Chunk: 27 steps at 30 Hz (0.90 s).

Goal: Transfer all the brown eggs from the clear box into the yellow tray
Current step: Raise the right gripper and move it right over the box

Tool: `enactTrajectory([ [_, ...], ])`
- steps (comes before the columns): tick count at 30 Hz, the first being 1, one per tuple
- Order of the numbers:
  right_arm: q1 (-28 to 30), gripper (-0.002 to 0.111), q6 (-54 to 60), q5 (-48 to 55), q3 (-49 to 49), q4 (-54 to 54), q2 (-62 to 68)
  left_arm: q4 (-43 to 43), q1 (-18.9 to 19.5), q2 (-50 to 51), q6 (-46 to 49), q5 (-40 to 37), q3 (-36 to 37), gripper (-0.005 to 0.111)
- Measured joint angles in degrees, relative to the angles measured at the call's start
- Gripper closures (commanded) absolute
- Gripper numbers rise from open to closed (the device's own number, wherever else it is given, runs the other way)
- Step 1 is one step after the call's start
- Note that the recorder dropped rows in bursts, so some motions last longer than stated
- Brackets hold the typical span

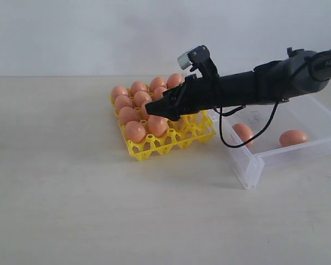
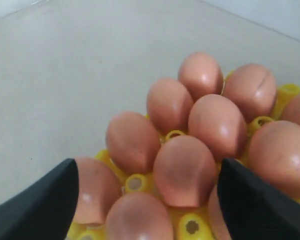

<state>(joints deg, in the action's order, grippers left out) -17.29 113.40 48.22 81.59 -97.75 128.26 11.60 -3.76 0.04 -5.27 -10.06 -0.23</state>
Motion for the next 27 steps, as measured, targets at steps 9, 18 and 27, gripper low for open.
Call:
enactTrajectory([
  [9,0.0,0.108,-13.3,2.6,0.0,17.4,-3.0,0.0,0.0,0.0,0.0,0.0,0.0,0.103],
  [18,0.0,0.108,-43.9,-8.1,-0.1,51.0,-14.1,0.0,0.0,0.0,0.0,0.0,0.0,0.103],
  [27,0.1,0.057,-102.2,1.3,5.9,105.9,-19.7,0.0,0.0,0.0,0.0,0.0,0.0,0.103],
])
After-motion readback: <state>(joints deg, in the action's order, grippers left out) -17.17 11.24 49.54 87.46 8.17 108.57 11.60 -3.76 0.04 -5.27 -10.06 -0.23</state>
